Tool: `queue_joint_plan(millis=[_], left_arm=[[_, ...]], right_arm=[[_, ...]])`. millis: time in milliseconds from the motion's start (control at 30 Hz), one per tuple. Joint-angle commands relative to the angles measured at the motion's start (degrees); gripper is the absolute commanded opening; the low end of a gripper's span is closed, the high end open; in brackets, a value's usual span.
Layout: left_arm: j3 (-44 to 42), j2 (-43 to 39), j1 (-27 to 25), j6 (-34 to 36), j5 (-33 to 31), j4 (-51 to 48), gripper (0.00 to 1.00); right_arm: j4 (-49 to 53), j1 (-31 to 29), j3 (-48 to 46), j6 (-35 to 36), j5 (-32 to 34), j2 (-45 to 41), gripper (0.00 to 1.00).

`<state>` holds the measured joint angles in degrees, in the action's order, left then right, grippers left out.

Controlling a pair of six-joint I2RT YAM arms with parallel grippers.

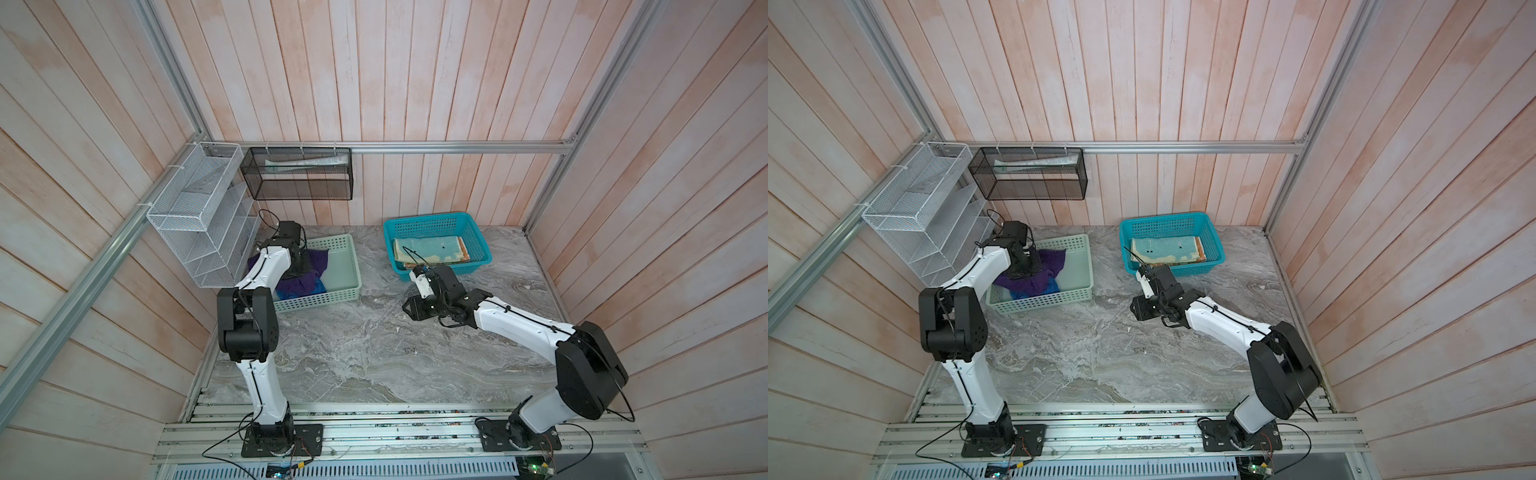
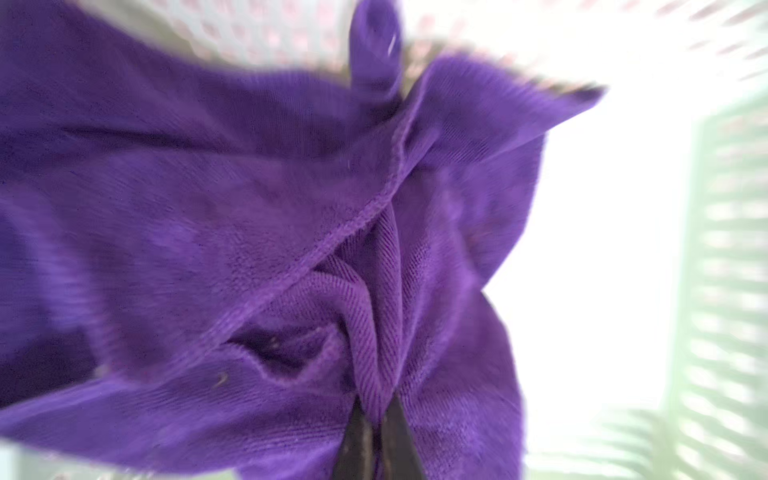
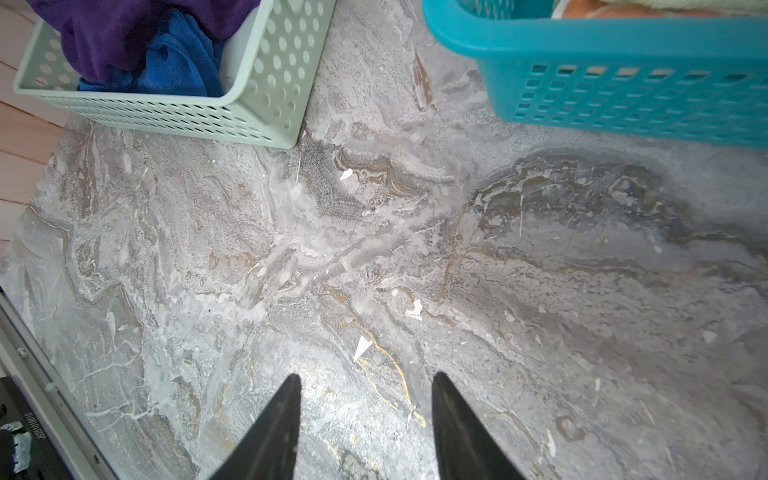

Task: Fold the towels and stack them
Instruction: 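Lift the purple towel out and drop it on the table with the left gripper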

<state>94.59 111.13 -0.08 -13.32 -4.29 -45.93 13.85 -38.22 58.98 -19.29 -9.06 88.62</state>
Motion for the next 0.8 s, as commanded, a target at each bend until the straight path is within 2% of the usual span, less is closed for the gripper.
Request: queue_joint_plan(millis=[0, 133, 267, 433, 633, 767], left_arm=[[8.63, -8.04, -1.6, 1.08, 2.73, -1.89, 0.0], [17.26, -12.67, -4.92, 2.51, 3.24, -4.7, 0.0], [22.13, -15.65, -8.24, 3.17, 2.21, -5.56, 0.0], [28.17, -16.22, -10.79, 1.46, 6.8, -6.66, 0.0], [35.28, -16.38, -19.33, 1.97, 11.66, -4.09, 0.0], [37.41, -16.72, -27.37, 3.16, 15.47, -2.07, 0.0]], right_arm=[[0.99, -0.28, 0.06, 0.0, 1.72, -3.08, 0.51], [0.28, -0.28, -1.38, -0.65, 2.19, -5.02, 0.51], [-0.13, -0.28, -2.38, -1.15, 2.2, -5.96, 0.5], [0.51, -0.31, -2.75, -1.4, 2.98, -7.1, 0.5], [0.28, -0.28, -3.38, -2.19, 4.01, -9.52, 0.5], [0.08, -0.26, -4.17, -3.02, 5.01, -12.62, 0.5]])
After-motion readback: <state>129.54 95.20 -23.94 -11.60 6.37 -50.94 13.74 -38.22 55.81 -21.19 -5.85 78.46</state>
